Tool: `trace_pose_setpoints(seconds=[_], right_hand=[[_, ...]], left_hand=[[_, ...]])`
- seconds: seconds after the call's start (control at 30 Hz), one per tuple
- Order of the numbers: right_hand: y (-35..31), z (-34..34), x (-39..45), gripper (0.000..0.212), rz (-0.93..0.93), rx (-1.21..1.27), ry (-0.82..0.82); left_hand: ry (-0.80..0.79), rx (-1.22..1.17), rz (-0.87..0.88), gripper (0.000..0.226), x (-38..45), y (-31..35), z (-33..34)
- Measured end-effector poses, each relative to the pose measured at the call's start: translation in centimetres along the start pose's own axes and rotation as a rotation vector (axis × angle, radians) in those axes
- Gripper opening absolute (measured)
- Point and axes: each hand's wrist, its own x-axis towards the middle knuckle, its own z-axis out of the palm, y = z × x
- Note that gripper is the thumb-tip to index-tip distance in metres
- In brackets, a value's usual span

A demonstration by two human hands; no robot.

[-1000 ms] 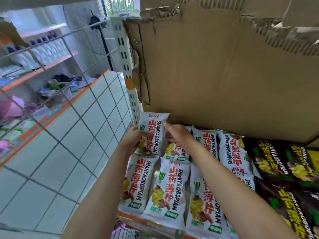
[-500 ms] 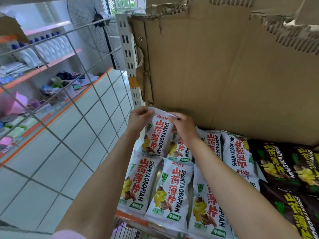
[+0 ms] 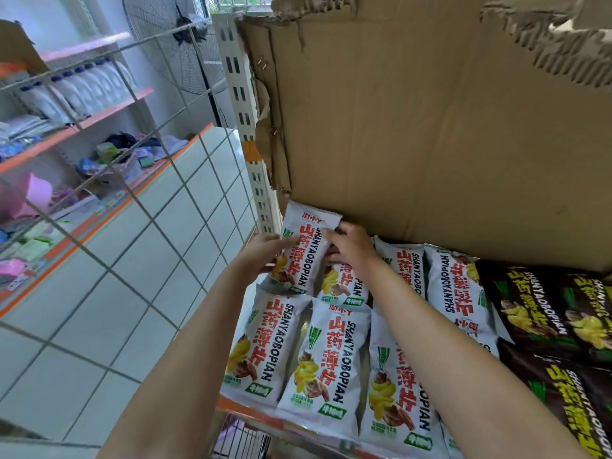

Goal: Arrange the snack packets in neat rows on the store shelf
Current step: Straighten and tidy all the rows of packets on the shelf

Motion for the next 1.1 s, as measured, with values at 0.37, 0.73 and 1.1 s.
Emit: trace_pose_setpoints(seconds=[0.37,0.73,1.1], right_hand=[[-0.1,1.1,1.2,0.021,-0.052,-0.355,0.189],[0.4,1.4,0.8,0.042,-0.518,-0.818,0.192],[-1.3,-0.3,0.8,0.019,-0.109,-0.246,-0.21]], left_hand=[[0.127,0.237,0.006,0.032,-1.0,-1.0,1.0],[0.017,-0.144,0.076,0.034,-1.6,-0.8,0.3],[0.002,-0.296,0.227,0.017,0.4,1.7,-0.2]])
